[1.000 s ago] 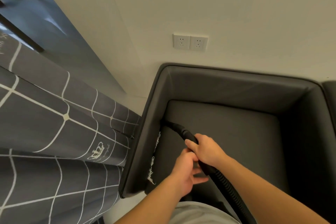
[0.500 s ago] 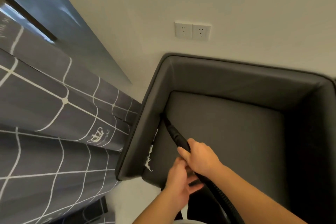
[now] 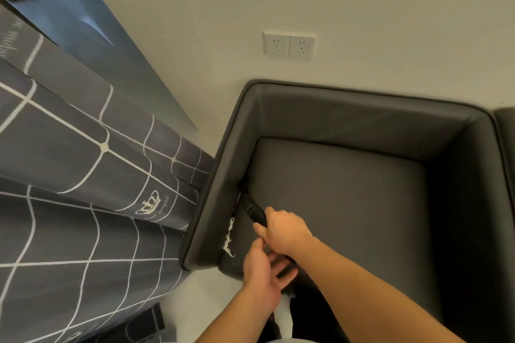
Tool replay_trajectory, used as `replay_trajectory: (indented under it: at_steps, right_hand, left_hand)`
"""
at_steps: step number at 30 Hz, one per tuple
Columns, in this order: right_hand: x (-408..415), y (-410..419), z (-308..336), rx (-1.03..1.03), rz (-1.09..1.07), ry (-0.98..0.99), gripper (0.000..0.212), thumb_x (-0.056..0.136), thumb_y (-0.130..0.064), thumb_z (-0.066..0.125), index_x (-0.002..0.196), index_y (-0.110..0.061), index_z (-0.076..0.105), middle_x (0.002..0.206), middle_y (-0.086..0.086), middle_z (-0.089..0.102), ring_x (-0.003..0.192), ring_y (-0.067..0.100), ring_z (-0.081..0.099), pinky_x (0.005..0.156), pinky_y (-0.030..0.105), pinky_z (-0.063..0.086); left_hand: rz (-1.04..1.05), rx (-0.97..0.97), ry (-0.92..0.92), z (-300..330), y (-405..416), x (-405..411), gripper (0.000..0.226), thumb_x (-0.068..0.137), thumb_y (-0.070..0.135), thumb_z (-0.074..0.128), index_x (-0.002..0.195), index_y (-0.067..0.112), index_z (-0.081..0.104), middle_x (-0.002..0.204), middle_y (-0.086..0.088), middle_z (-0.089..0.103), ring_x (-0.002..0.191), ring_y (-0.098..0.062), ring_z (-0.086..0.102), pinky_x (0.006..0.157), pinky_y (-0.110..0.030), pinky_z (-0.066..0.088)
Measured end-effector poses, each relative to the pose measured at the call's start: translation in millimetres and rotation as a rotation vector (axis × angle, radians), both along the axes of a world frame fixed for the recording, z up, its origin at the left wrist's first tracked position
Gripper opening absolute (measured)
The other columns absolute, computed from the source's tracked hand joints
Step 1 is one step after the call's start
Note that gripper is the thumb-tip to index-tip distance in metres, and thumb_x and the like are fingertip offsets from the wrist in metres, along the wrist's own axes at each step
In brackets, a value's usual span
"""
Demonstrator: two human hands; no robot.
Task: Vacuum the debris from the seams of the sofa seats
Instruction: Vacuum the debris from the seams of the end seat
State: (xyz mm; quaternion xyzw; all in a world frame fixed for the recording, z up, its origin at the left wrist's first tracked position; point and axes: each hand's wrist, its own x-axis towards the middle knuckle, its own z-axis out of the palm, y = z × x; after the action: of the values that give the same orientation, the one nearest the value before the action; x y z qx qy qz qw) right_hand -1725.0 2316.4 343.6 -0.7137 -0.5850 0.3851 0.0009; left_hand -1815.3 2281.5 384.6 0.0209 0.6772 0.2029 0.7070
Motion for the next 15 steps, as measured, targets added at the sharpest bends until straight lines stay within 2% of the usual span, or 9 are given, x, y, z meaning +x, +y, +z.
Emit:
replay_trajectory:
  at_steps: [5,7,11,15]
  right_hand:
    - [-24.2,12.6,-3.3,-0.029,-0.063,-0.023,0.045,0.104,-0.05,0.04,0.121,-0.01,0.052,0.117,0.014,0.066,0.109,0.036,0.062,0.085,0.042,0.047]
    - [-42.6,6.8,-2.7,-0.031,-0.081,-0.046,0.045,0.104,-0.049,0.04,0.12,-0.009,0.052,0.117,0.014,0.066,0.109,0.036,0.062,0.082,0.041,0.046]
    - [-76.1,-22.5,-0.8,-0.02,-0.021,-0.126,0.043,0.104,-0.049,0.038,0.117,-0.01,0.05,0.112,0.013,0.068,0.102,0.034,0.066,0.071,0.036,0.042]
    - [-96.2,-45.5,17.3,0.006,0.026,-0.122,0.038,0.105,-0.051,0.036,0.103,-0.013,0.042,0.109,0.014,0.069,0.099,0.036,0.066,0.069,0.037,0.038]
  left_hand:
    - [-0.047,0.072,0.017,-0.1,3.7,-33.7,0.035,0.108,0.039,0.041,0.115,0.019,0.068,0.115,-0.012,0.072,0.11,-0.033,0.067,0.094,-0.053,0.051]
    - [-0.067,0.071,0.028,-2.7,6.8,-48.7,0.034,0.107,0.041,0.041,0.115,0.02,0.067,0.115,-0.011,0.072,0.11,-0.034,0.066,0.092,-0.051,0.051]
    - [-0.124,0.036,0.043,-2.8,4.4,-79.2,0.031,0.101,0.039,0.051,0.1,0.012,0.066,0.11,-0.01,0.073,0.103,-0.034,0.068,0.095,-0.054,0.05]
    - [-0.123,0.07,0.05,-8.1,6.2,-102.4,0.026,0.102,0.036,0.056,0.109,0.013,0.066,0.101,-0.012,0.073,0.095,-0.029,0.07,0.082,-0.049,0.055]
